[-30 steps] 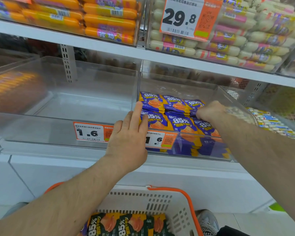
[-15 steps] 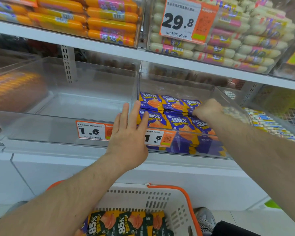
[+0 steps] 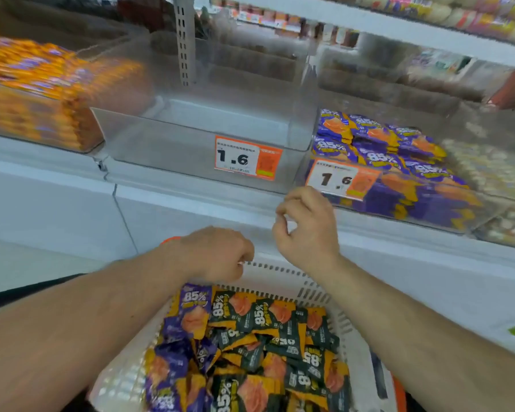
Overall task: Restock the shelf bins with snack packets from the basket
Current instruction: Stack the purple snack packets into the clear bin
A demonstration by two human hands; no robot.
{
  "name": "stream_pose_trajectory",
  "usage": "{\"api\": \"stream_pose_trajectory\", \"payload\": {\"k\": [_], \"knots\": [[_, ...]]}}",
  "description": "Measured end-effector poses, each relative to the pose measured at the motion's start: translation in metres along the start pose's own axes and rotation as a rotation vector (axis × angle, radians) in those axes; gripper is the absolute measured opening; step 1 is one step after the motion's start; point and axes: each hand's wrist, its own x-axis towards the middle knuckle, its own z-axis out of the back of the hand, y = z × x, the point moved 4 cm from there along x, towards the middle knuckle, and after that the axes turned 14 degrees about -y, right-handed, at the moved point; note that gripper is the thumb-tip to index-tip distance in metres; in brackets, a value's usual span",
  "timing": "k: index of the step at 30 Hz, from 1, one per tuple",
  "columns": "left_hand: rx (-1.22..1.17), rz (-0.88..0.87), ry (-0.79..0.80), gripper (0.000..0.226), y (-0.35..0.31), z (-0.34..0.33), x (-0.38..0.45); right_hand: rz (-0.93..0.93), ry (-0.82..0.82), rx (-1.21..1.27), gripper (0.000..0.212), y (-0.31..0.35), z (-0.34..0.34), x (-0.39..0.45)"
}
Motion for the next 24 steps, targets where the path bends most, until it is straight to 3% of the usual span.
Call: {"api": "stream_pose_trajectory", "payload": {"k": [4,9,12,14,17,20,24], "knots": [[-0.004,0.094,0.144,0.035,0.026,-0.016,-0.020,-0.213,0.239,0.109,0.017,0.021,-0.053,-0.060],[0.014,0.172,0.250,0.037,0.049,-0.033,-0.036,-0.724,0.912,0.030,0.020,0.040,-0.103,-0.149],[-0.012,0.208,0.274,0.040,0.057,-0.038,-0.041,-1.046,1.159,0.017,0.012,0.049,-0.119,-0.198],[-0.021,0.226,0.291,0.038,0.060,-0.041,-0.044,-1.286,1.224,0.074,0.018,0.058,-0.123,-0.222],[-0.021,0.237,0.308,0.035,0.065,-0.045,-0.048,-1.436,1.287,0.147,0.035,0.073,-0.129,-0.241],[-0.023,0.251,0.311,0.036,0.070,-0.047,-0.053,-1.426,1.241,0.101,0.042,0.075,-0.135,-0.250],[-0.051,0.258,0.291,0.035,0.071,-0.047,-0.054,-1.264,1.085,-0.118,0.015,0.062,-0.127,-0.239]]}}
